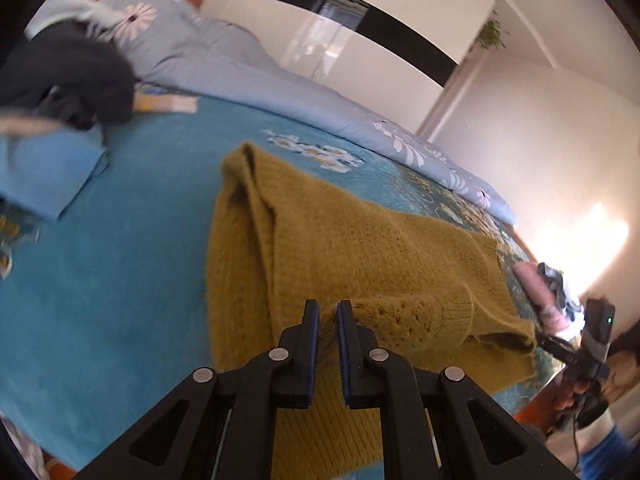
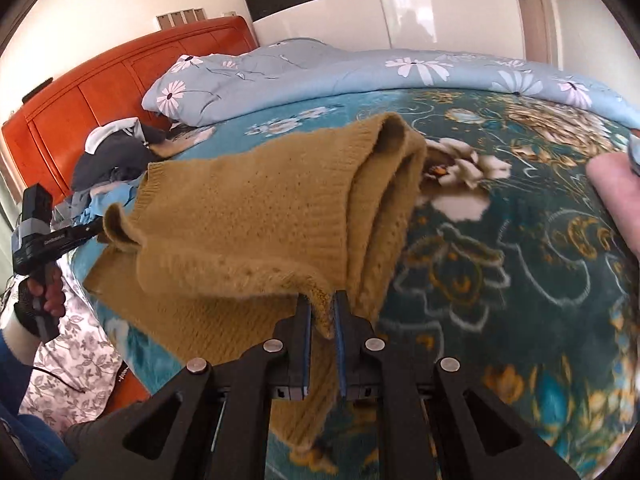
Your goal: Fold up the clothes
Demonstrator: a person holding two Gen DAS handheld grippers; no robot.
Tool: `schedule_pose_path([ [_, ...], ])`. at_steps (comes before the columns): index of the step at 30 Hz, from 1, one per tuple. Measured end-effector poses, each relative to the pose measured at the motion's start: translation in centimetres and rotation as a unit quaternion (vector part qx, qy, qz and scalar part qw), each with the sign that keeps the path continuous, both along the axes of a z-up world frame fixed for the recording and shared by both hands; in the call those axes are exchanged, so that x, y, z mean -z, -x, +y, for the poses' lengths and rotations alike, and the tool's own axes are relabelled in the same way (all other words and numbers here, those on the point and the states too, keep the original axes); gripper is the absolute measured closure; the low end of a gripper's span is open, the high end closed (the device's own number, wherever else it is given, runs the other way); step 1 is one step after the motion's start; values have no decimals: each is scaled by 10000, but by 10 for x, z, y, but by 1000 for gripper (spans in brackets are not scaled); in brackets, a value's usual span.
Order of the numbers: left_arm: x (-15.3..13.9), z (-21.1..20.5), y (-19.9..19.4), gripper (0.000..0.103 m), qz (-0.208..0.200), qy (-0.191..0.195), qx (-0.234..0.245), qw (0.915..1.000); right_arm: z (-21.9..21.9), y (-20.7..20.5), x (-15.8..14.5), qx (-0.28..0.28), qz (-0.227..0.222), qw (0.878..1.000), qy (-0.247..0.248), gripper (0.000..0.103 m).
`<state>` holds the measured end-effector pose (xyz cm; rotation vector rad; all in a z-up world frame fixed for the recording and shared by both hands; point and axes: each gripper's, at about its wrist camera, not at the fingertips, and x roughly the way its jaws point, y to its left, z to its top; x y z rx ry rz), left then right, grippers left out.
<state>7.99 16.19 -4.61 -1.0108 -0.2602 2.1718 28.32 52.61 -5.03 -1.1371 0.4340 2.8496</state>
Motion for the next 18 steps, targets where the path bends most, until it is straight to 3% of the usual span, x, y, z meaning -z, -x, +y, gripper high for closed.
schedule_pose_path([
  [3, 2, -10, -8, 91, -320, -42, -165, 9993, 0, -11, 2, 171, -50, 9998, 72, 91],
  [5, 6, -16, -12, 81, -721, -341, -174, 9967, 0, -18, 4, 297, -115, 9994, 107, 91],
  [7, 11, -18, -12, 56, -1132, -692, -186, 9910, 0, -28, 4, 416, -127, 9988, 223, 91],
  [8, 14, -17, -11, 53, -1260, -830, -213, 9883, 2, -33, 3, 457, -88, 9982, 380, 91],
  [11, 20, -13, -9, 46, -1605, -1201, -320, 9792, 16, -44, 6, 499, 223, 9875, 1479, 87],
  [13, 24, -8, -6, 44, -1781, -1349, -440, 9737, 26, -41, 15, 585, 327, 9716, 2268, 73],
  [18, 29, 0, 2, 44, -2040, -1378, -657, 9670, 33, -19, 34, 775, 355, 9392, 3327, 70],
])
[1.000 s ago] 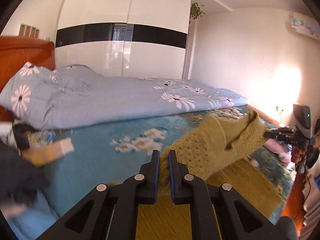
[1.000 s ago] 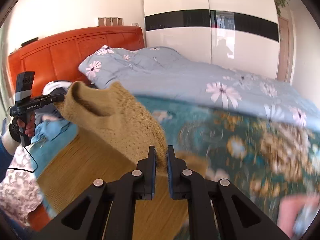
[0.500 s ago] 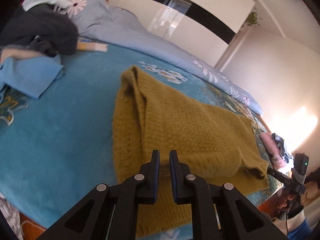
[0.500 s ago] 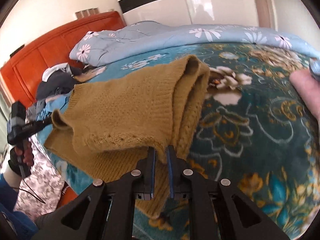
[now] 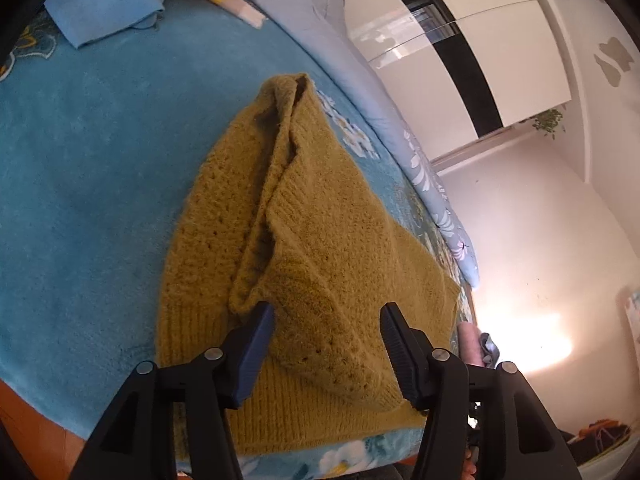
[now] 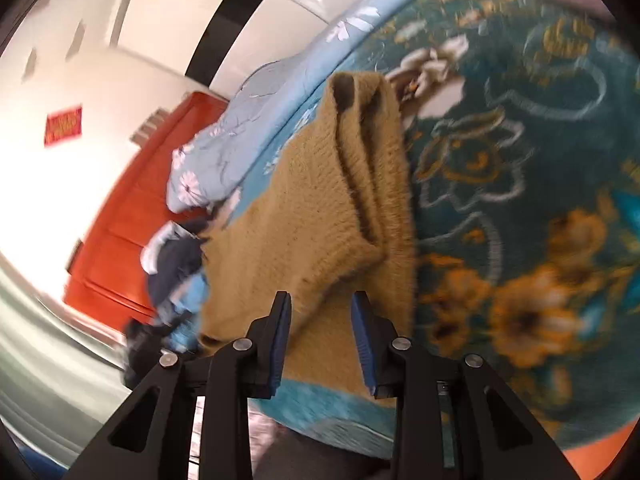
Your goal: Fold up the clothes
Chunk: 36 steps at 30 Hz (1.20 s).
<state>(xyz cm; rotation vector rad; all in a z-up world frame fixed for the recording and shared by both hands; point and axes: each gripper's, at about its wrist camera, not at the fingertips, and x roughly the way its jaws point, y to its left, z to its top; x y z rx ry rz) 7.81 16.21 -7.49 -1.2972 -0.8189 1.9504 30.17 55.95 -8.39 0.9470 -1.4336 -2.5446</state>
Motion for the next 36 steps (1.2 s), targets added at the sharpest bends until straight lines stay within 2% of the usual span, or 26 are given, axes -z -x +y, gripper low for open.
schedule_pose_path([
  [3, -1, 0, -2, 48, -45, 89, -88, 9999, 1, 13, 8, 116, 61, 9990, 418, 69],
  [5, -1, -1, -4, 67, -55, 304, -179, 9994, 0, 19, 10, 235, 106, 9983, 515, 69],
  [6, 0, -2, -5, 81, -63, 389, -221, 9990, -2, 20, 8, 275, 124, 9984, 489, 69],
  [7, 1, -4, -6, 86, -79, 425, -258, 9987, -4, 20, 6, 311, 134, 9984, 462, 70],
  [8, 1, -6, -8, 87, -85, 414, -292, 9987, -5, 20, 4, 320, 98, 9985, 424, 73],
  [9, 0, -10, -11, 89, -83, 362, -325, 9988, -7, 19, 1, 318, 100, 9988, 359, 90],
  [10, -1, -13, -13, 91, -80, 310, -358, 9988, -9, 15, -4, 287, 224, 9987, 355, 93],
  [12, -8, -17, -21, 95, 56, 384, -331, 9987, -12, 7, -14, 225, 471, 9980, 347, 93],
  [13, -12, -19, -24, 100, 143, 448, -304, 9984, -14, 2, -19, 192, 594, 9975, 339, 93],
  [14, -16, -21, -28, 100, 231, 511, -276, 9980, -16, -3, -25, 152, 710, 9969, 300, 93],
  [16, -19, -23, -34, 101, 319, 628, -246, 9972, -19, -10, -30, 148, 794, 9966, 174, 94],
  [18, -14, -27, -36, 101, 185, 592, -247, 9978, -19, -12, -25, 173, 670, 9976, 86, 94],
  [20, -5, -29, -34, 98, -70, 390, -246, 9989, -17, -13, -14, 214, 454, 9987, 133, 94],
  [21, -1, -30, -33, 90, -214, 282, -258, 9990, -16, -13, -9, 231, 375, 9989, 176, 94],
  [22, 3, -31, -32, 67, -341, 198, -288, 9988, -15, -13, -5, 246, 304, 9990, 216, 94],
  [24, 7, -30, -29, 41, -448, 35, -382, 9983, -14, -14, -1, 238, 272, 9991, 231, 94],
  [26, 9, -28, -27, 35, -499, -61, -461, 9977, -14, -13, 1, 246, 232, 9991, 265, 94],
  [29, 5, -18, -20, 32, -436, 142, -467, 9979, -14, -13, 5, 261, 173, 9990, 318, 94],
  [31, 0, -12, -19, 35, -303, 303, -418, 9982, -14, -11, 7, 286, 123, 9989, 352, 94],
  [32, -3, -12, -20, 41, -240, 315, -415, 9984, -15, -10, 8, 297, 101, 9988, 365, 94],
  [34, -6, -15, -24, 93, -158, 300, -419, 9985, -17, -8, 5, 299, 119, 9990, 309, 94],
  [36, -10, -19, -27, 93, -76, 286, -423, 9987, -18, -9, 1, 328, 163, 9990, 250, 94],
])
